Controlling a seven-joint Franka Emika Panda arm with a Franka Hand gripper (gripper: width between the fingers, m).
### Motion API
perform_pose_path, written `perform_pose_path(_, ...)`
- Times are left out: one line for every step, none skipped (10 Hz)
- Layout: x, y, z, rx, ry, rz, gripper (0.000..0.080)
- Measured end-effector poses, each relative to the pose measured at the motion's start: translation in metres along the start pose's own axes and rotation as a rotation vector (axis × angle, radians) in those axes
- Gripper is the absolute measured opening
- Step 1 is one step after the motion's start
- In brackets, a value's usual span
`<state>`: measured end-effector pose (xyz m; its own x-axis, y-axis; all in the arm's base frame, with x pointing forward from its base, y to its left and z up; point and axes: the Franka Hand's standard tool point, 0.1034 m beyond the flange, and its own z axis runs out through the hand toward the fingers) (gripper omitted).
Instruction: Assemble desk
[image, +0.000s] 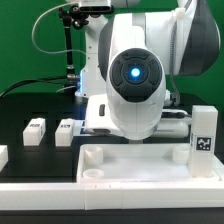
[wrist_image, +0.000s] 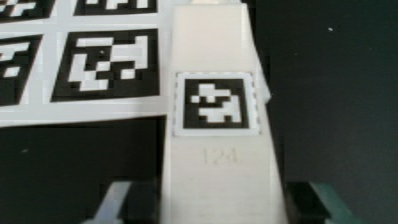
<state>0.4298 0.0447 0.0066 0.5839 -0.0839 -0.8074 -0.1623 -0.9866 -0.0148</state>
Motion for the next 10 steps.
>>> perform_pose_path(0.0, 0.0, 0.0, 0.0, 0.0, 0.0, 0.0288)
perform_pose_path(0.0, 0.0, 0.0, 0.0, 0.0, 0.0, 0.0288)
perform_pose_path(-0.005, -0.002, -0.005, 0.03, -0.017, 0.01, 0.0288)
perform_pose_path(-0.014, -0.002, -0.028, 0.09, -0.023, 0.029, 0.0288)
perform_pose_path(-0.021, 0.003, -0.052, 0.108, -0.01, 0.039, 0.0288)
perform_pose_path(-0.026, 0.008, -0.073, 0.131, 0.003, 0.049, 0.0288)
perform_pose_path(-0.03, 0.014, -0.087, 0.144, 0.029, 0.047, 0.0288)
perform_pose_path(-0.032, 0.019, -0.095, 0.154, 0.048, 0.05, 0.0288)
perform_pose_path(-0.024, 0.018, -0.097, 0.154, 0.122, 0.054, 0.0288)
perform_pose_path(-0.022, 0.016, -0.1, 0.154, 0.189, 0.056, 0.0288)
